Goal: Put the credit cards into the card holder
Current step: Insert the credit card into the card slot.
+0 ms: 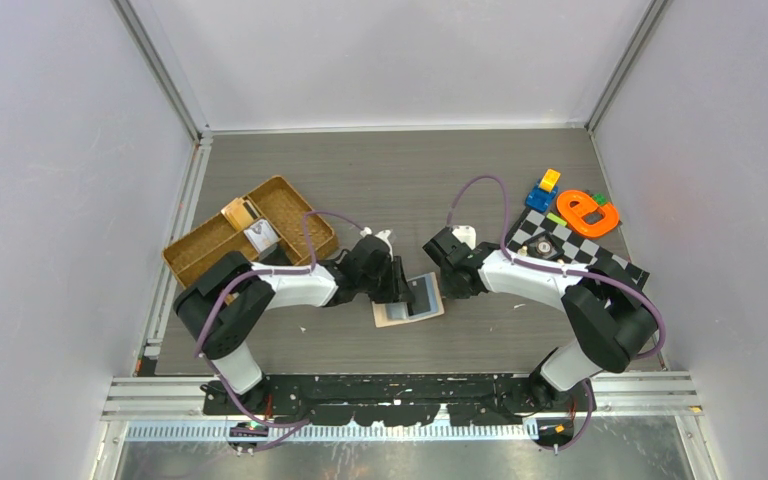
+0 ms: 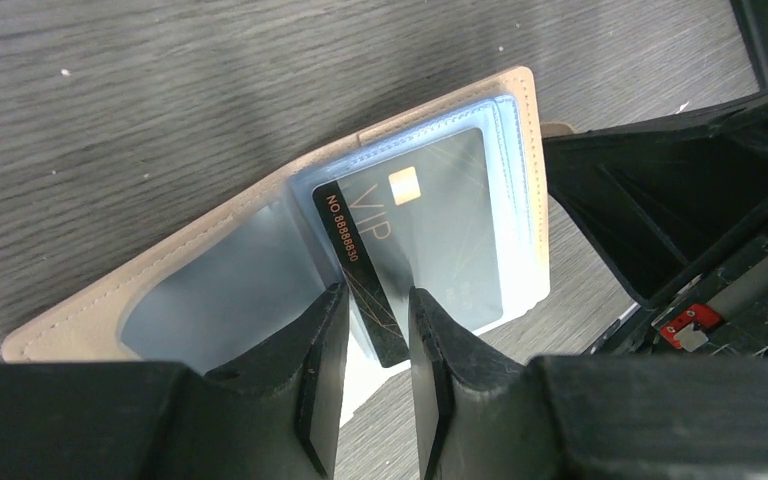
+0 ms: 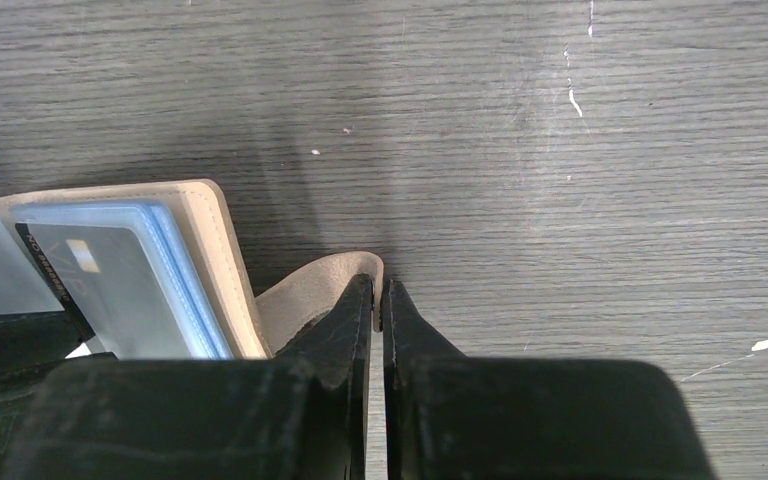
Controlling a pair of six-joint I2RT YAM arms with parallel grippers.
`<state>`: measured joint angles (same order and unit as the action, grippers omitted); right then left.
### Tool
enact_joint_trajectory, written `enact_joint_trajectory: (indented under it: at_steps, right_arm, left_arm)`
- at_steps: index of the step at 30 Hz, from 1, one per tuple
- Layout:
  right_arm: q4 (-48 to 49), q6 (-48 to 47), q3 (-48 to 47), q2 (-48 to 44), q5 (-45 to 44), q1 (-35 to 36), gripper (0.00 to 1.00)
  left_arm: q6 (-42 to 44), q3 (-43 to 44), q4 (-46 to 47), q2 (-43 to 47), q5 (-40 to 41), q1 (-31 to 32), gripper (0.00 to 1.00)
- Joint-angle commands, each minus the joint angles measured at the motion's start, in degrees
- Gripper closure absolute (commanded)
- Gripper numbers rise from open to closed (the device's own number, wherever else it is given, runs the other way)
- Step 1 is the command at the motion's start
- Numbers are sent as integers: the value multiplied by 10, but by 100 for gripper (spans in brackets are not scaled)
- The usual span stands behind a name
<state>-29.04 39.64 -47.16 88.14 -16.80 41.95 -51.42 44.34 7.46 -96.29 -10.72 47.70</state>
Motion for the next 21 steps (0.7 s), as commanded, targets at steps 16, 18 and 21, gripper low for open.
enact_joint_trajectory:
  at_steps: [16, 18, 21]
  right_arm:
    - [21, 20, 6, 32, -3, 5, 99]
    - [20, 21, 5, 35, -3, 5, 100]
    - [15, 24, 3, 37, -7, 4, 100]
  left_arm:
    - [-22, -6, 69, 31, 8, 18, 76]
    - [-27, -13, 87, 32, 3, 17, 76]
    - [-32, -17, 99, 30, -1, 18, 76]
